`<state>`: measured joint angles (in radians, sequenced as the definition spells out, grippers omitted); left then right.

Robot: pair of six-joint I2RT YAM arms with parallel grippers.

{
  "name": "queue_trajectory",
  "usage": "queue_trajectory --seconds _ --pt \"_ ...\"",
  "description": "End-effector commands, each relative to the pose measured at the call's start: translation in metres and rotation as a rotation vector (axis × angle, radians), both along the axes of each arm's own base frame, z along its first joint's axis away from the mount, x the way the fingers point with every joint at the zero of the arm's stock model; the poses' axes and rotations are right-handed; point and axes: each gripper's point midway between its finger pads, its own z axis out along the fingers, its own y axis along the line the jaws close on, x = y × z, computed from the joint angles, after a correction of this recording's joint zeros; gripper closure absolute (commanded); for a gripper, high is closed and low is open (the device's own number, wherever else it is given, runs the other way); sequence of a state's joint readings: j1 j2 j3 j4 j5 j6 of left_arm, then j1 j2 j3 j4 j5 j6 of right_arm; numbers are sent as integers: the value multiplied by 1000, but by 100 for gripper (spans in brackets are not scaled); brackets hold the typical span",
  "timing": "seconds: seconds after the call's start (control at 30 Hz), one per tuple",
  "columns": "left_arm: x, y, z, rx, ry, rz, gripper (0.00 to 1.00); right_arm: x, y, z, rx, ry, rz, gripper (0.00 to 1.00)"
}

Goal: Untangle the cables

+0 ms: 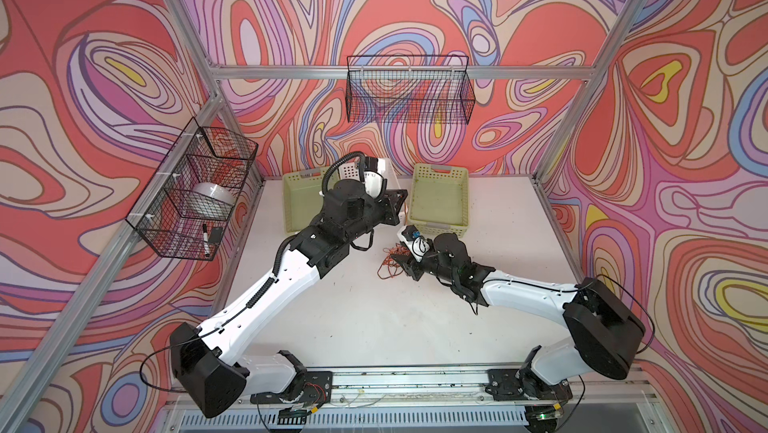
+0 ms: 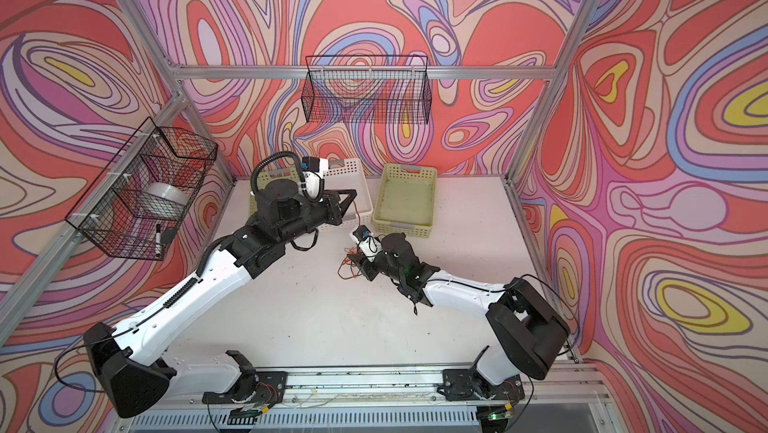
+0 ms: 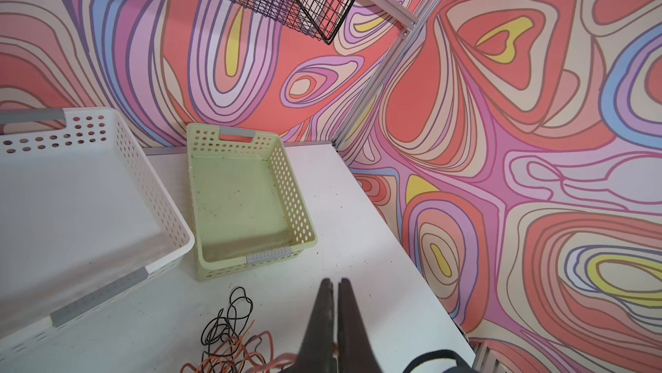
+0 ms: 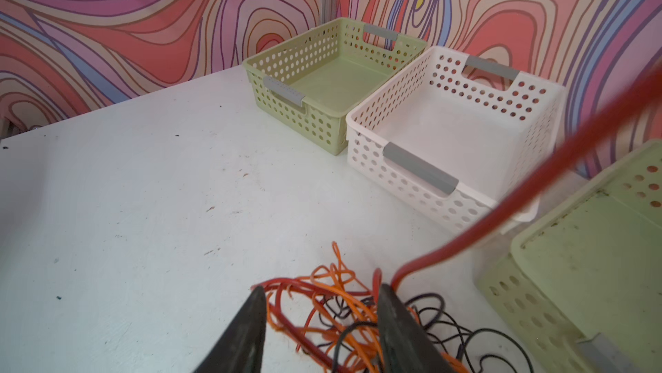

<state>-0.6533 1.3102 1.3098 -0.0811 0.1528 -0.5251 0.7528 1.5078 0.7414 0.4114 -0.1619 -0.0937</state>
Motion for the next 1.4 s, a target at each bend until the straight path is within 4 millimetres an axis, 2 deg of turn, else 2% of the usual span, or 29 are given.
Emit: queue_trajectory --seconds 0.0,0.1,0.17,0.3,0.4,0.53,0.73,0.9,1.0,1.13,1.2,1.23,1.27,1.33,1.37 --pt "0 -4 17 -1 -35 -17 100 -6 2 -6 80 22 18 49" --pt "-1 -4 26 -2 -55 -26 100 -15 -1 -17 79 38 43 46" --pt "-2 -4 31 7 -71 -27 100 -21 -7 -12 105 25 42 42" --pt "-3 -2 33 37 -83 -29 100 -29 -21 18 151 -41 21 37" --pt "-6 -4 33 43 -77 -52 100 -34 -32 44 170 -100 3 36" --pt "-6 -6 29 41 -67 -58 100 -37 -37 71 197 -141 5 37" --pt "-8 -12 28 33 -51 -96 100 -7 -42 83 210 -112 -105 40" --pt "-8 -14 24 40 -44 -104 100 9 -33 92 246 -69 -97 51" --pt "-6 -15 22 48 -41 -102 100 18 -29 92 240 -49 -106 70" --pt "-3 -16 21 60 -45 -101 100 17 -23 87 218 -22 -76 93" --pt "-2 -17 20 72 -47 -103 100 18 -25 88 218 -22 -80 100" --pt "-2 -17 19 82 -49 -104 96 19 -27 89 219 -24 -93 100" --pt "-2 -16 18 92 -52 -105 66 22 -31 92 228 -21 -113 100" --pt "-1 -10 12 98 -54 -96 15 28 -38 97 256 6 -132 100" --pt "-1 -6 8 94 -58 -84 0 33 -43 100 279 30 -145 100"
